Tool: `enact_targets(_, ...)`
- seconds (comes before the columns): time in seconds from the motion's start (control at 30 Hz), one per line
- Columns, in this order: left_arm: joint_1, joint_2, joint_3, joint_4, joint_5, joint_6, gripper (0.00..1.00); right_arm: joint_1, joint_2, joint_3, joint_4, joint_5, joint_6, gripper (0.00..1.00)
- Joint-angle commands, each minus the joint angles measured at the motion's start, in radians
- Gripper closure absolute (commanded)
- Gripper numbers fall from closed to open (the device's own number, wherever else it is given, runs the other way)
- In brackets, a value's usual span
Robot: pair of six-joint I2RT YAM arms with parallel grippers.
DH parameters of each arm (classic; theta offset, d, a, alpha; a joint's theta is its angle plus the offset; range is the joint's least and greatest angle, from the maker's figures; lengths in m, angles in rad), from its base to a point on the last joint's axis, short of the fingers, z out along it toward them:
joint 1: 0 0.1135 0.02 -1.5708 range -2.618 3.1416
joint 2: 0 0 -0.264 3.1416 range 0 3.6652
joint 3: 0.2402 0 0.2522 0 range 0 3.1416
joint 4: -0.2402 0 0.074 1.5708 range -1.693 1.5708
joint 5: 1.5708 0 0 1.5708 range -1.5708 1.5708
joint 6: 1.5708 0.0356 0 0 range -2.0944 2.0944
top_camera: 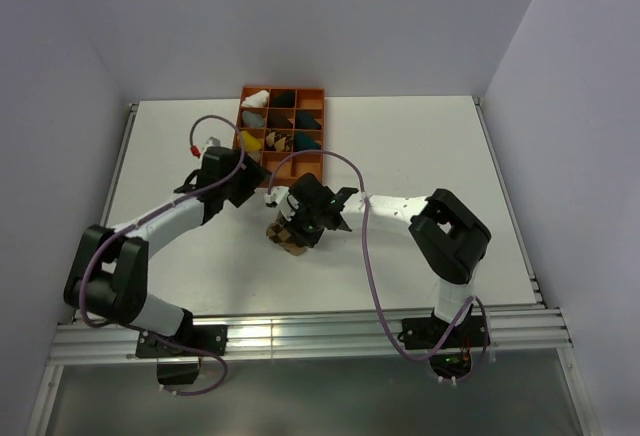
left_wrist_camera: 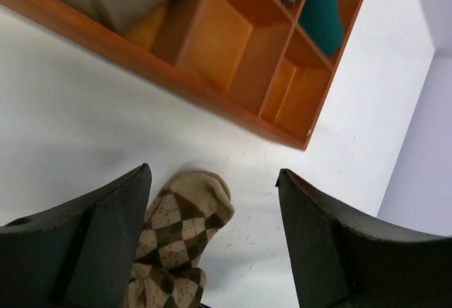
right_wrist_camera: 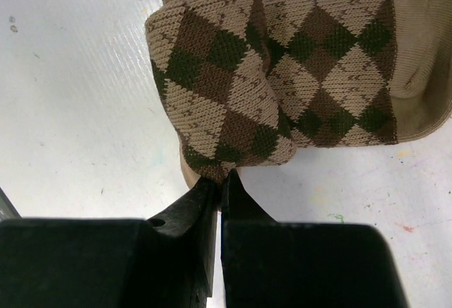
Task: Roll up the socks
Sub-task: Roll the sock at the center of the board.
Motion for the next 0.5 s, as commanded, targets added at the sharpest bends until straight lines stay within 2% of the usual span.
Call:
enact_targets(0.0,0.031,-0.119,-0.051,-0.072,-0.099,-0.071,0.23,0.006,0.018,0.000,-0.004,0.022,0.010,1.00)
enact_targets(0.13,0.034,-0.263,-0.180,-0.104,-0.065,-0.140,0.26,0.006,0.032,0.023,-0.027,0.019,0.020,1.00)
enact_targets(0.33,0.013,-0.435,-0.382,-0.028,0.041,-0.211,0.27,0.006,0.052,0.061,-0.061,-0.011,0.053,1.00)
enact_targets(0.47,-0.036,-0.506,-0.436,-0.017,0.017,-0.220,0.27,0.006,0.073,0.089,-0.080,-0.046,0.080,1.00)
